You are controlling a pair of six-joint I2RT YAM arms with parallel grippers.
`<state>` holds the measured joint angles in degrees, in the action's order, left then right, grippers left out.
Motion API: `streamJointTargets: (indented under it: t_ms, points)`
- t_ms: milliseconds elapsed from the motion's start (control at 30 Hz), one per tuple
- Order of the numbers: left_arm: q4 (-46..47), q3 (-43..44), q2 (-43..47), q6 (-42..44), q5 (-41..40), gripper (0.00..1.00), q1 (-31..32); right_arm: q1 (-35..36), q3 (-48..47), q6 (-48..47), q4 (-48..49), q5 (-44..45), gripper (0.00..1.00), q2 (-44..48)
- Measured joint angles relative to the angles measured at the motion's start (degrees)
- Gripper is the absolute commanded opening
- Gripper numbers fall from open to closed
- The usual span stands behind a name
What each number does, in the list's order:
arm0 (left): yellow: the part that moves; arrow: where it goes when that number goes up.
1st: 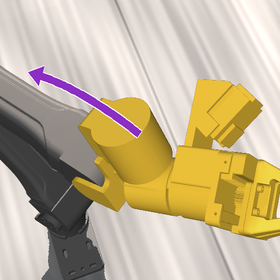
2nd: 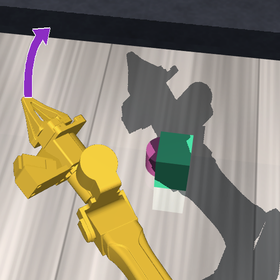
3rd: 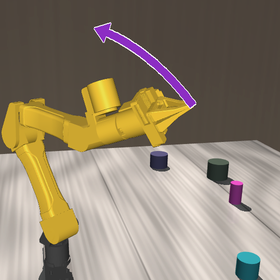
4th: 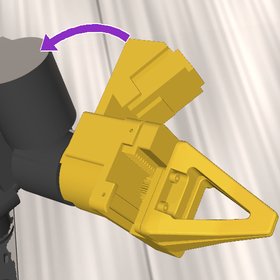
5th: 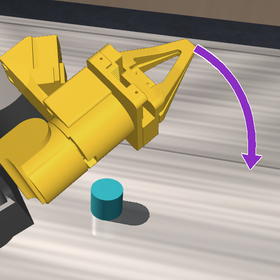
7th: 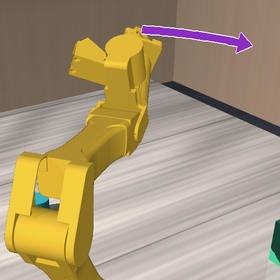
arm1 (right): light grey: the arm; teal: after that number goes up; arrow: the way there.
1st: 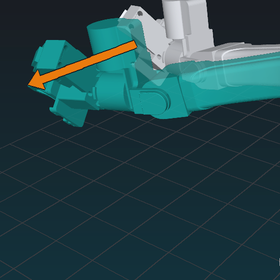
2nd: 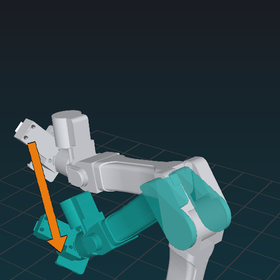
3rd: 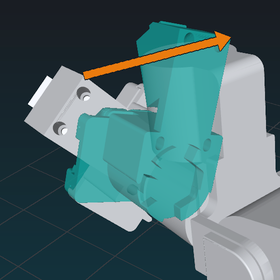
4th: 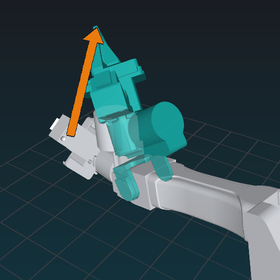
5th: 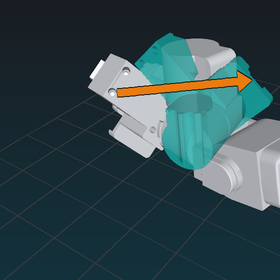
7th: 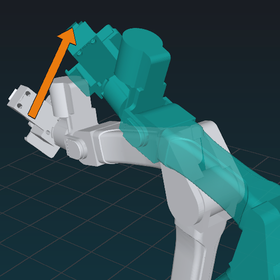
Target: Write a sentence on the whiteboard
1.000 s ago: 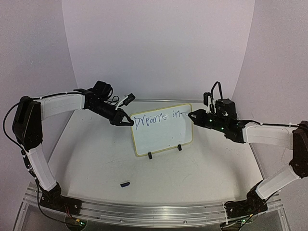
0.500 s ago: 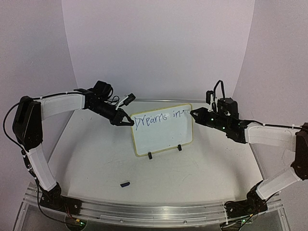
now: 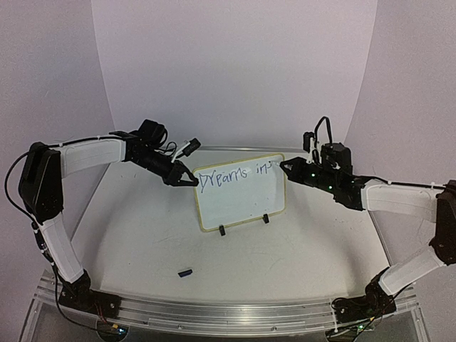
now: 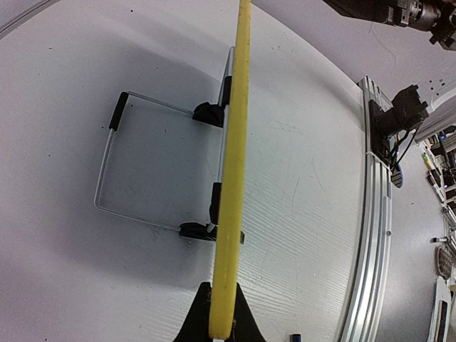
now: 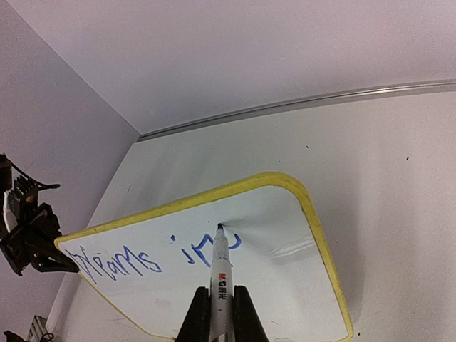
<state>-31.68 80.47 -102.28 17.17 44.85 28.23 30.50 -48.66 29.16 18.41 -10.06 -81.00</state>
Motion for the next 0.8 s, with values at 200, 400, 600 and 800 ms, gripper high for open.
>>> streamJointTargets:
  t_ms: [200, 400, 600, 800]
  points:
    - [-0.02, 0.02, 0.00, -0.03, 0.01, 0.00, 0.00, 0.00, -0.09, -0.17, -0.01, 0.05, 0.00, -0.83]
    - [-0.04, 0.04, 0.00, -0.04, -0.01, 0.00, 0.00, 0.00, -0.09, -0.02, -0.01, 0.06, 0.00, -0.98]
    - [-0.04, 0.04, 0.00, -0.04, -0.01, 0.00, 0.00, 0.00, 1.31, 0.72, 0.24, 0.03, 0.00, -0.98]
    - [-0.04, 0.04, 0.00, -0.04, 0.01, 0.00, 0.00, 0.00, 2.78, 1.34, -0.06, -0.05, 0.00, -0.98]
